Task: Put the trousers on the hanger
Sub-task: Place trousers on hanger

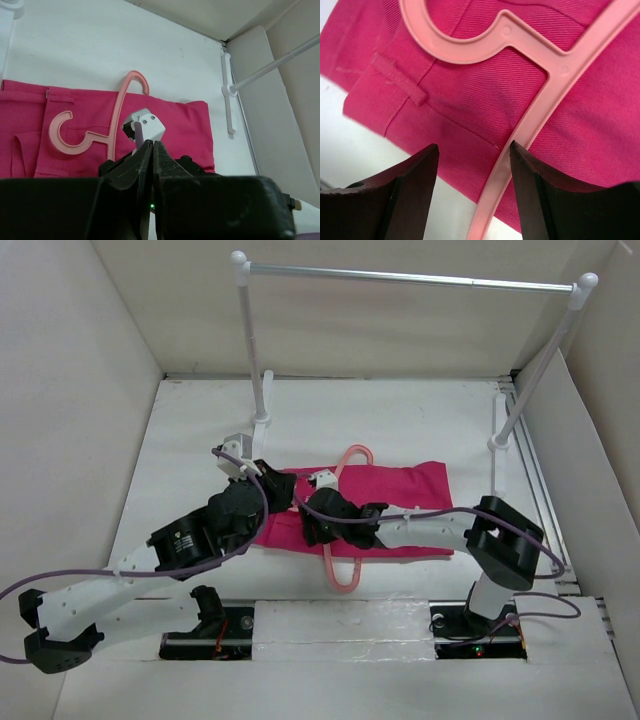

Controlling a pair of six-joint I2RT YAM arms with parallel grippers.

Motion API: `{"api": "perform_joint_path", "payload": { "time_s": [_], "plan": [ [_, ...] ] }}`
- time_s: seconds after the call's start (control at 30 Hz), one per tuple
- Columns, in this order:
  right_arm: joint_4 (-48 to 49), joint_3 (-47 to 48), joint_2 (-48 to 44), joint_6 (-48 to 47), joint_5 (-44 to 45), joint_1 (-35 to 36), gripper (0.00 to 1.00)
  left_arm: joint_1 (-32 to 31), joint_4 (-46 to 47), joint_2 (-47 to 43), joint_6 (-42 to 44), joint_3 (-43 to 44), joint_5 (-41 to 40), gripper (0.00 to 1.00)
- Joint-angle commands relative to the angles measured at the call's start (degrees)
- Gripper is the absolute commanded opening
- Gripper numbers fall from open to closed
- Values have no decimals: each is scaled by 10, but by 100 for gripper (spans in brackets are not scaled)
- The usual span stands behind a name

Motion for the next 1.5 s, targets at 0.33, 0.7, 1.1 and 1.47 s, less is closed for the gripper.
{"api": "perform_joint_path", "payload": {
  "time_s": [0.33, 0.7, 1.1, 1.47],
  "plan": [
    [-62, 9, -25, 118, 116, 48, 58, -2, -30, -75, 19, -48, 41, 0],
    [-100, 31, 8, 135, 130, 43, 59, -2, -30, -83, 46, -46, 35, 0],
    [-97, -1, -28, 144, 150, 54, 57, -2, -34, -112, 65, 2, -20, 6],
    [-85, -7, -8, 146, 124, 48, 57, -2, -40, -140, 84, 16, -45, 23]
  ]
}}
